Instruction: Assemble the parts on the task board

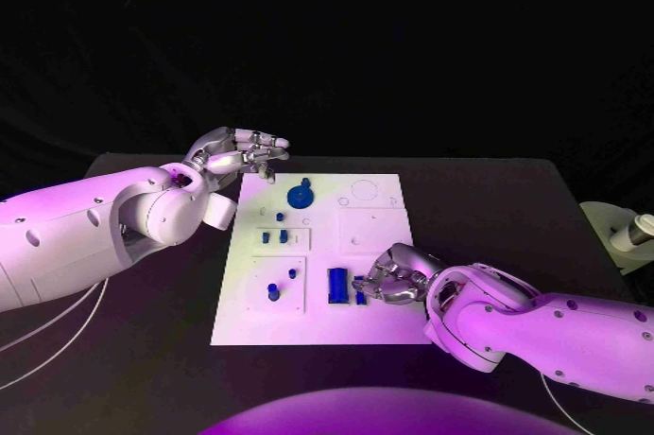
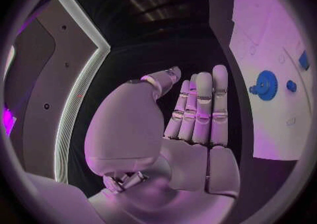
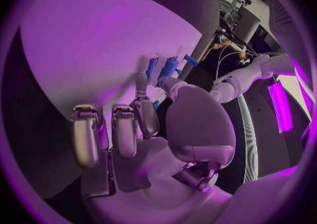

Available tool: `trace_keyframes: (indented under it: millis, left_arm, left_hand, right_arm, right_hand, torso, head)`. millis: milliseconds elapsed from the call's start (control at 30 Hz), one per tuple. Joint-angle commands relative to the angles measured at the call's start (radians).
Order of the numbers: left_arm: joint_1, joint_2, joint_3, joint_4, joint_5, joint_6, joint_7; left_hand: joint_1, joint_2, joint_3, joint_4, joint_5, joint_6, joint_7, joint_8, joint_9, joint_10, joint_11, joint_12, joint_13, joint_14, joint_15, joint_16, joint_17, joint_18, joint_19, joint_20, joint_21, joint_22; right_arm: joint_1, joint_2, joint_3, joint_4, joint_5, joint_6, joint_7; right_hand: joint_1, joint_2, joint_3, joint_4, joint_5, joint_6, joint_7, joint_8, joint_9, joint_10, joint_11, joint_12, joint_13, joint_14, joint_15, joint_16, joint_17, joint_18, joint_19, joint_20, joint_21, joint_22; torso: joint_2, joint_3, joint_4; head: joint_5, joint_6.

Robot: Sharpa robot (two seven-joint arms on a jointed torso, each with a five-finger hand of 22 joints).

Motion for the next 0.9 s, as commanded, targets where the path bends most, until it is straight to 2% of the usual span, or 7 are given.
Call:
trace_keyframes:
  millis: [33, 167, 300, 533, 600, 733, 900]
  left_arm:
    - [0.001, 0.001, 0.001, 0.003, -0.002, 0.015, 0.003]
    - [0.001, 0.0, 0.001, 0.003, -0.002, 0.015, 0.003]
    - [0.001, 0.0, 0.001, 0.003, -0.002, 0.015, 0.003]
    - [0.001, -0.002, 0.001, 0.003, -0.002, 0.015, 0.003]
    - [0.001, -0.002, 0.001, 0.003, -0.002, 0.015, 0.003]
    - [0.001, -0.002, 0.001, 0.002, -0.002, 0.014, 0.006]
    - [0.0, 0.001, 0.0, -0.004, 0.002, 0.009, 0.015]
  left_hand:
    - [-0.011, 0.0, -0.001, 0.007, 0.005, -0.008, 0.002, -0.002, -0.001, -0.006, 0.0, 0.007, 0.001, -0.005, 0.0, 0.006, -0.001, 0.015, 0.005, 0.005, -0.006, -0.001]
    - [-0.011, 0.0, -0.001, 0.007, 0.005, -0.008, 0.002, -0.002, -0.001, -0.006, 0.0, 0.007, 0.001, -0.005, 0.0, 0.006, -0.001, 0.015, 0.005, 0.005, -0.006, -0.001]
    - [-0.011, 0.0, -0.001, 0.007, 0.005, -0.008, 0.002, -0.002, -0.001, -0.006, 0.0, 0.007, 0.001, -0.005, 0.0, 0.006, -0.001, 0.015, 0.005, 0.005, -0.006, -0.001]
    - [-0.011, 0.0, -0.001, 0.007, 0.005, -0.008, 0.002, -0.002, -0.001, -0.006, 0.0, 0.007, 0.001, -0.005, 0.0, 0.006, -0.001, 0.015, 0.005, 0.005, -0.006, -0.001]
    - [-0.011, 0.0, -0.001, 0.007, 0.005, -0.008, 0.002, -0.002, -0.001, -0.006, 0.0, 0.007, 0.001, -0.005, 0.0, 0.006, -0.001, 0.015, 0.005, 0.005, -0.006, -0.001]
    - [-0.011, 0.0, -0.001, 0.007, 0.005, -0.008, 0.002, -0.002, -0.001, -0.006, 0.0, 0.007, 0.001, -0.005, 0.0, 0.006, -0.001, 0.015, 0.005, 0.005, -0.006, -0.001]
    - [-0.012, 0.001, -0.001, 0.009, 0.005, -0.008, 0.002, -0.002, -0.001, -0.007, 0.0, 0.008, 0.002, -0.006, 0.0, 0.007, -0.001, 0.015, 0.005, 0.005, -0.007, -0.001]
  right_arm:
    - [-0.002, 0.0, -0.001, 0.0, -0.017, 0.012, 0.006]
    - [-0.002, -0.004, -0.001, 0.001, -0.021, 0.016, 0.008]
    - [-0.002, -0.012, -0.001, 0.007, -0.025, 0.031, 0.016]
    - [-0.002, -0.025, -0.001, 0.021, -0.032, 0.053, 0.031]
    - [-0.003, -0.03, -0.001, 0.021, -0.033, 0.043, 0.037]
    - [-0.002, -0.047, -0.001, 0.022, -0.005, -0.008, 0.088]
    - [0.015, -0.079, 0.0, 0.014, 0.102, -0.074, 0.263]
  right_hand:
    - [-0.017, 0.0, -0.016, -0.001, -0.019, 0.0, 0.006, -0.004, -0.001, 0.017, 0.006, -0.008, 0.095, 0.094, -0.003, 0.001, 0.203, -0.005, 0.092, -0.008, -0.007, 0.252]
    - [-0.017, 0.0, -0.019, -0.002, -0.022, 0.0, 0.006, -0.004, -0.001, 0.018, 0.006, -0.007, 0.096, 0.094, -0.003, 0.001, 0.204, -0.006, 0.092, -0.008, -0.006, 0.252]
    - [0.024, -0.004, -0.028, -0.014, -0.022, 0.0, 0.005, -0.005, -0.001, 0.018, 0.004, -0.007, 0.097, 0.095, -0.004, 0.001, 0.204, -0.006, 0.092, -0.009, -0.005, 0.252]
    - [0.099, -0.009, -0.048, -0.022, -0.095, 0.0, 0.004, -0.008, -0.003, 0.018, 0.004, -0.008, 0.1, 0.095, -0.004, 0.002, 0.206, -0.006, 0.092, -0.009, -0.005, 0.252]
    - [0.106, -0.007, -0.05, -0.02, -0.11, 0.0, 0.005, -0.009, -0.003, 0.017, 0.005, -0.01, 0.099, 0.095, -0.004, 0.001, 0.205, -0.006, 0.092, -0.009, -0.006, 0.252]
    - [0.109, -0.006, -0.055, -0.014, -0.109, -0.013, 0.01, -0.018, -0.007, 0.007, 0.008, -0.042, 0.083, 0.093, -0.002, -0.002, 0.196, -0.003, 0.088, -0.008, -0.019, 0.248]
    - [0.126, -0.004, -0.067, -0.01, -0.079, -0.064, 0.033, -0.05, -0.02, -0.011, 0.027, -0.08, 0.065, 0.088, 0.013, -0.01, 0.176, 0.006, 0.073, 0.003, -0.064, 0.236]
  torso:
    - [0.0, 0.0005, -0.0007]
    - [0.0, 0.001, -0.001]
    - [0.0, 0.0012, -0.0011]
    - [0.0, 0.0015, -0.0012]
    - [0.0, 0.0012, -0.0017]
    - [-0.003, 0.0006, -0.0023]
    - [-0.01, -0.0005, -0.0054]
  head:
    - [0.001, -0.001]
    - [0.001, -0.002]
    - [0.002, -0.003]
    - [0.004, -0.003]
    - [0.004, -0.001]
    - [0.004, 0.004]
    - [0.004, 0.019]
